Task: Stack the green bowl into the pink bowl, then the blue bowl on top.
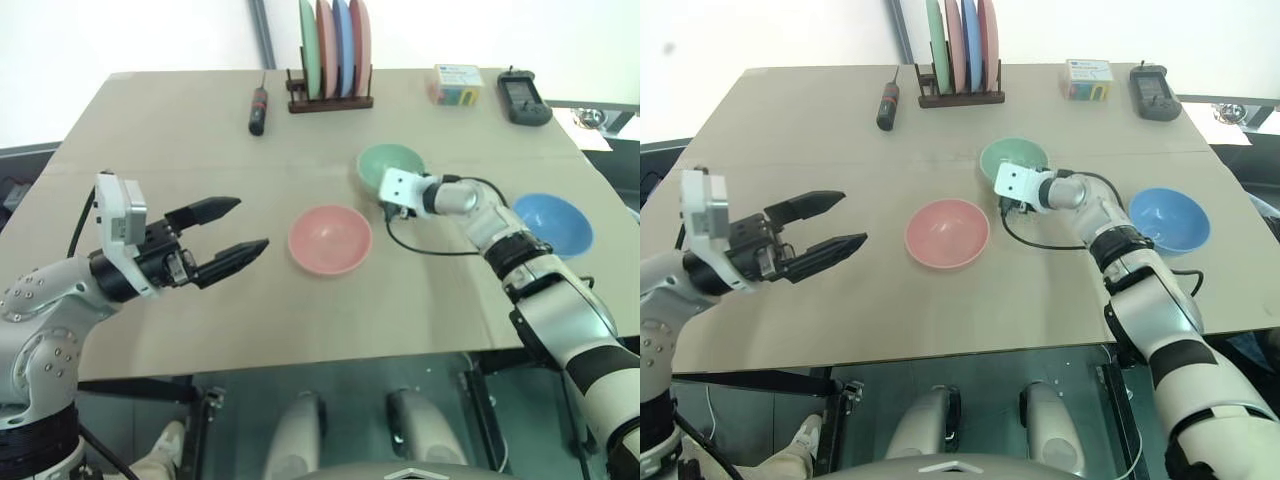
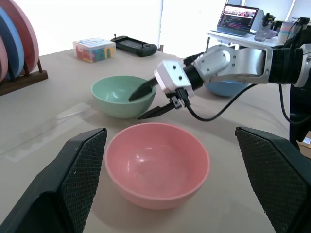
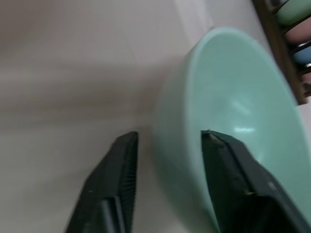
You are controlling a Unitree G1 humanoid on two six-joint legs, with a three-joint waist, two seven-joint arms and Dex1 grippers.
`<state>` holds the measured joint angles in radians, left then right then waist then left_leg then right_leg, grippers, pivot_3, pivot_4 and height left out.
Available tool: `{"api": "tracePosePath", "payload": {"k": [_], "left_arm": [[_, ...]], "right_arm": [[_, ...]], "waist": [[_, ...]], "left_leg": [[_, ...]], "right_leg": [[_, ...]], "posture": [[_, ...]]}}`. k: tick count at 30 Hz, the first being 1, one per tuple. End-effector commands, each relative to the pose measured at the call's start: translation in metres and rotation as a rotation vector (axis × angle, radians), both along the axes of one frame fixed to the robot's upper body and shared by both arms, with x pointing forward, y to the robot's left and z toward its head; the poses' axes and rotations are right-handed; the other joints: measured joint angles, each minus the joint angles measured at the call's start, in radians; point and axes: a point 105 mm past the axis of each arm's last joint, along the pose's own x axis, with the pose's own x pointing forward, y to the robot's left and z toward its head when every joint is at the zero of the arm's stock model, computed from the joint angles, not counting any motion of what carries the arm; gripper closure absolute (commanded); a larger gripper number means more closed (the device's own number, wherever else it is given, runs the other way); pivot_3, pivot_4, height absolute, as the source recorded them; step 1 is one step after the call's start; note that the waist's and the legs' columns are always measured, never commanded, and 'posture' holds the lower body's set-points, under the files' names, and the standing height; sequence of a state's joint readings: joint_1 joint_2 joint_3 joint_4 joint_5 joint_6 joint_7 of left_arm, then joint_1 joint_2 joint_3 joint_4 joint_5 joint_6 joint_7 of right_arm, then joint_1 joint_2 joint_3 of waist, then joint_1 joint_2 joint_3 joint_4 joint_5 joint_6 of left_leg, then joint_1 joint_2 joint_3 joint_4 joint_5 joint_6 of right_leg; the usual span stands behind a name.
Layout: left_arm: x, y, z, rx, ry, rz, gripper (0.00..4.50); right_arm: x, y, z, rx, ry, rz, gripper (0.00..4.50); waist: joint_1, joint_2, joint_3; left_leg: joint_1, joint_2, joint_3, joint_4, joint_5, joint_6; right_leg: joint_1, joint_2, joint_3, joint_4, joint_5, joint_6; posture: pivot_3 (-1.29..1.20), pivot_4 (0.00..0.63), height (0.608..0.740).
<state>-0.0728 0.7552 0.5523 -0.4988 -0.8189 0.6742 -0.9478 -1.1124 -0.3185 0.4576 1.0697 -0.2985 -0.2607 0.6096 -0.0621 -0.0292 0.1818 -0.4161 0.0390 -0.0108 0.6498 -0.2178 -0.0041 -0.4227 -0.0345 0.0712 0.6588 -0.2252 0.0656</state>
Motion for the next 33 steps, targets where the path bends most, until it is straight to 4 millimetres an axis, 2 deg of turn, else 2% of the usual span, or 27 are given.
{"api": "tracePosePath", "payload": {"k": [1, 2, 5, 8, 11, 13, 15, 18, 20, 23, 25, 26, 28, 29, 33], "left_arm": [[-0.010, -0.002, 0.011, 0.010, -0.048, 0.011, 0.00], [-0.010, -0.002, 0.010, 0.007, -0.047, 0.014, 0.00], [-0.012, -0.001, 0.008, 0.003, -0.039, 0.013, 0.00], [-0.011, 0.010, 0.000, 0.043, -0.084, 0.068, 0.00], [-0.009, 0.034, -0.007, 0.034, -0.147, 0.229, 0.00], [-0.017, 0.039, -0.010, -0.021, -0.146, 0.177, 0.00], [-0.028, 0.038, -0.015, -0.048, -0.087, 0.077, 0.00], [-0.034, 0.038, -0.018, -0.078, -0.010, 0.009, 0.00], [-0.036, 0.038, -0.016, -0.093, 0.012, -0.015, 0.00], [-0.037, 0.039, -0.012, -0.094, 0.026, -0.035, 0.00], [-0.036, 0.043, -0.010, -0.084, 0.027, -0.037, 0.00], [-0.036, 0.044, -0.010, -0.078, 0.028, -0.042, 0.00], [-0.036, 0.044, -0.008, -0.070, 0.029, -0.053, 0.00], [-0.036, 0.044, -0.008, -0.066, 0.028, -0.062, 0.00], [-0.038, 0.033, -0.006, -0.035, 0.028, -0.137, 0.00]], "right_arm": [[0.002, 0.010, 0.022, 0.016, -0.052, 0.051, 3.96], [0.002, 0.010, 0.022, 0.020, -0.050, 0.053, 4.36], [0.003, 0.011, 0.028, 0.040, -0.060, 0.058, 4.44], [-0.007, 0.018, 0.061, 0.178, -0.058, 0.144, 4.44], [-0.050, 0.037, 0.087, 0.301, 0.065, 0.376, 4.44], [-0.086, 0.049, 0.098, 0.296, 0.102, 0.506, 4.44], [-0.113, 0.057, 0.100, 0.287, 0.138, 0.575, 4.44], [-0.139, 0.077, 0.097, 0.315, 0.193, 0.614, 4.44], [-0.146, 0.083, 0.085, 0.301, 0.242, 0.610, 4.44], [-0.144, 0.085, 0.065, 0.249, 0.281, 0.577, 4.44], [-0.141, 0.085, 0.060, 0.242, 0.291, 0.555, 3.71], [-0.140, 0.085, 0.058, 0.242, 0.294, 0.545, 3.54], [-0.138, 0.082, 0.056, 0.233, 0.287, 0.529, 2.85], [-0.137, 0.081, 0.056, 0.235, 0.281, 0.520, 2.32], [-0.129, 0.062, 0.069, 0.307, 0.213, 0.438, 0.81]], "waist": [[-0.006, 0.000, 0.000], [-0.007, 0.000, 0.000], [-0.008, 0.000, 0.000], [-0.009, 0.002, 0.001], [-0.007, 0.003, 0.002], [-0.003, 0.003, 0.002], [0.003, 0.003, 0.002], [0.005, 0.003, 0.001], [0.007, 0.002, 0.001], [0.009, 0.001, 0.001], [0.009, 0.001, 0.001], [0.008, 0.001, 0.001], [0.008, 0.001, 0.001], [0.009, 0.001, 0.001], [0.014, 0.001, 0.001]], "left_leg": [[0.001, 0.000, 0.000, 0.000, 0.000, 0.000], [0.001, 0.000, 0.000, 0.000, 0.000, 0.000], [0.002, 0.001, 0.000, 0.000, 0.000, 0.000], [0.002, 0.001, 0.000, 0.000, 0.000, 0.000], [0.001, 0.001, 0.000, -0.001, 0.000, 0.000], [0.001, 0.001, 0.000, -0.002, 0.000, 0.000], [0.000, 0.002, -0.002, -0.003, 0.000, 0.000], [0.000, 0.002, -0.002, -0.002, 0.000, 0.000], [0.001, 0.002, -0.002, 0.000, 0.000, 0.000], [0.002, 0.002, -0.001, 0.002, 0.000, 0.000], [0.002, 0.002, -0.001, 0.002, 0.000, 0.000], [0.001, 0.002, 0.000, 0.002, 0.000, 0.000], [0.001, 0.002, 0.000, 0.001, 0.000, -0.001], [0.001, 0.002, 0.000, 0.001, 0.000, -0.001], [0.000, 0.002, 0.000, -0.001, 0.000, -0.001]], "right_leg": [[0.000, 0.000, 0.000, 0.001, 0.000, 0.000], [0.000, 0.001, 0.000, 0.001, 0.000, 0.000], [0.000, 0.001, 0.000, 0.002, 0.000, 0.000], [0.000, 0.001, 0.000, 0.002, 0.000, 0.000], [-0.001, 0.001, 0.001, 0.001, 0.000, 0.000], [-0.001, 0.001, 0.000, 0.001, 0.000, 0.000], [-0.001, 0.001, -0.002, 0.001, -0.001, -0.001], [-0.001, 0.001, -0.003, 0.002, -0.002, -0.002], [-0.001, 0.001, -0.003, 0.002, -0.004, -0.005], [0.000, 0.001, -0.003, 0.002, -0.004, -0.005], [0.000, 0.001, -0.003, 0.002, -0.004, -0.005], [0.000, 0.001, -0.003, 0.002, -0.004, -0.005], [-0.001, 0.001, -0.003, 0.002, -0.004, -0.006], [-0.001, 0.001, -0.003, 0.002, -0.004, -0.006], [-0.001, 0.001, -0.003, 0.001, -0.004, -0.006]], "posture": [[0.00, 0.150, 0.740], [0.00, 0.150, 0.740], [0.00, 0.150, 0.740], [0.00, 0.150, 0.740], [0.00, 0.150, 0.740], [0.00, 0.150, 0.740], [0.00, 0.150, 0.740], [0.00, 0.150, 0.740], [0.00, 0.150, 0.740], [0.00, 0.150, 0.740], [0.00, 0.150, 0.740], [0.00, 0.150, 0.740], [0.00, 0.150, 0.740], [0.00, 0.150, 0.740], [0.00, 0.150, 0.740]]}}
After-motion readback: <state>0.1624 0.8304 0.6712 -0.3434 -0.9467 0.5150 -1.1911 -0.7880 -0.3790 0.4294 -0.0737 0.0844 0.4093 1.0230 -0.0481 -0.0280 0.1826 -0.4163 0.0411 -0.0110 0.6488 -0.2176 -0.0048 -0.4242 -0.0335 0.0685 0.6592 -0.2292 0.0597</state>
